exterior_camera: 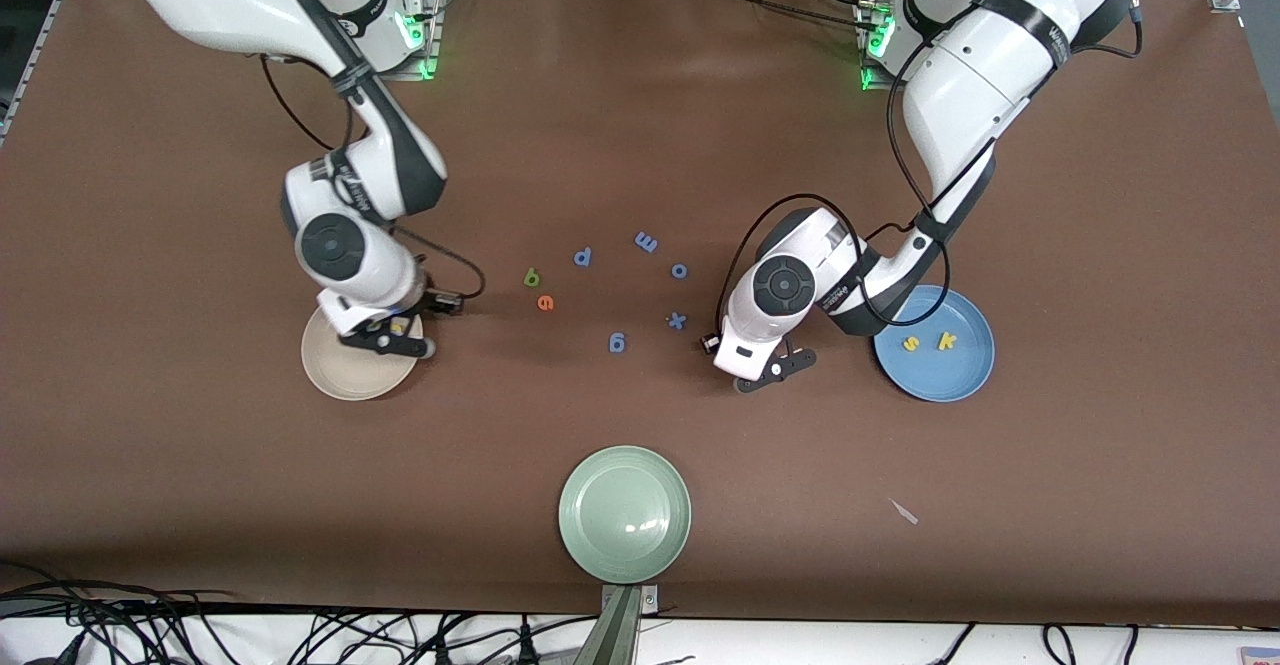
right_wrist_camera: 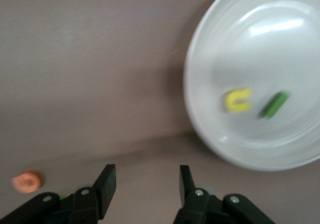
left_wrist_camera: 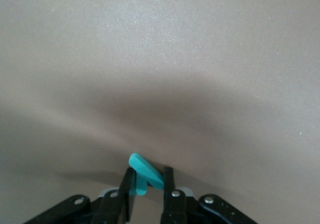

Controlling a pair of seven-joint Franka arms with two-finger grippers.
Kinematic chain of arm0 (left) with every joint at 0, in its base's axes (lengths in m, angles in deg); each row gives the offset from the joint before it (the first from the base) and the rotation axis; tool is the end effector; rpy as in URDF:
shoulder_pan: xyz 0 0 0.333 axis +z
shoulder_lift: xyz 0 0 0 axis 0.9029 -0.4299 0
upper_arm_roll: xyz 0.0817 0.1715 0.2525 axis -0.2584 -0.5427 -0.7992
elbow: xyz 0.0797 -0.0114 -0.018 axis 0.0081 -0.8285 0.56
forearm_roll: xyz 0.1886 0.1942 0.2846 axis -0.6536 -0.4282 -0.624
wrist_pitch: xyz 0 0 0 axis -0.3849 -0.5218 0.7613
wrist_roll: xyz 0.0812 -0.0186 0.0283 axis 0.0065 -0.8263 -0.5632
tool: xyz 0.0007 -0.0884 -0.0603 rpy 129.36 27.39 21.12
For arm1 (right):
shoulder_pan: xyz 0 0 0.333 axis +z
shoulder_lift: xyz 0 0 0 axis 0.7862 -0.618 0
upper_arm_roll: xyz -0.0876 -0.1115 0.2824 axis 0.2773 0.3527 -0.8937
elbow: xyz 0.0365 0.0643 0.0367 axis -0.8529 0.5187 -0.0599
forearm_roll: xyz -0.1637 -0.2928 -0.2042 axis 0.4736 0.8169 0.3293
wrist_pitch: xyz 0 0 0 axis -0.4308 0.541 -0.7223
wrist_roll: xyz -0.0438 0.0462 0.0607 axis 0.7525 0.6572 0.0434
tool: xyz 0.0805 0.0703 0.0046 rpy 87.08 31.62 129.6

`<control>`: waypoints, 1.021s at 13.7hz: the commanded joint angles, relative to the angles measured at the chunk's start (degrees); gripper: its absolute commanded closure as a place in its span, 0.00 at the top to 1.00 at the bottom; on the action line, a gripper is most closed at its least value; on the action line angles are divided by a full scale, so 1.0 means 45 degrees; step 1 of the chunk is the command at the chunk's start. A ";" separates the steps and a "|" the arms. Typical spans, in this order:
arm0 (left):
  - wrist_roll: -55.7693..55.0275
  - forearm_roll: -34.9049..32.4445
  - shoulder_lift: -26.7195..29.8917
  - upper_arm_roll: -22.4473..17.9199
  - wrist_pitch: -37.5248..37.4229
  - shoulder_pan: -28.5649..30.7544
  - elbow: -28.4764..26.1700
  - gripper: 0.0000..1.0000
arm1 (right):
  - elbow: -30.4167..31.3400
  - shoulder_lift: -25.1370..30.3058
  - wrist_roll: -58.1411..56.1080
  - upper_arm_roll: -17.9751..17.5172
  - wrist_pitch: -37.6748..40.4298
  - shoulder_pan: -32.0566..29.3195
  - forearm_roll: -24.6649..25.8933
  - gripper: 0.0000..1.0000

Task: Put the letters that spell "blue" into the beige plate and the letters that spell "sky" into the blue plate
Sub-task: 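Drop the teal y on the blue plate while the right gripper grasps the green p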

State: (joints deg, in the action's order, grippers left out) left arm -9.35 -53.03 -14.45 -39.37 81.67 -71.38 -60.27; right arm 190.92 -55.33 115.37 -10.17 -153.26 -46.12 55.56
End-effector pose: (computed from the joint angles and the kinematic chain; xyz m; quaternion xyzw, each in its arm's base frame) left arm 0.6056 -0.3563 0.1738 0.9750 0.2145 -0.0569 0.0125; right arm 0.5745 0.2355 0.2419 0.9929 -0.1026 -0.0569 0.0184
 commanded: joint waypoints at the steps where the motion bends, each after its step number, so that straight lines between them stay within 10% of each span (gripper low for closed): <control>1: -0.0025 -0.0127 0.0658 -0.0071 -0.1242 0.0114 -0.0161 0.04 | 0.0136 -0.0014 0.2309 -0.0582 -0.0115 0.0448 -0.0132 0.59; 14: 1.0304 0.0049 0.2985 0.0027 -0.4920 0.4836 -0.1346 0.06 | 0.1367 -0.1068 0.4113 -0.1346 -0.2868 0.0996 0.0745 0.61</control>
State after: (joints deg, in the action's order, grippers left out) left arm 31.86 -53.11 -2.52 -39.55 59.21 -52.51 -61.34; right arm 196.47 -59.90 132.81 -15.77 -164.88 -41.65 56.95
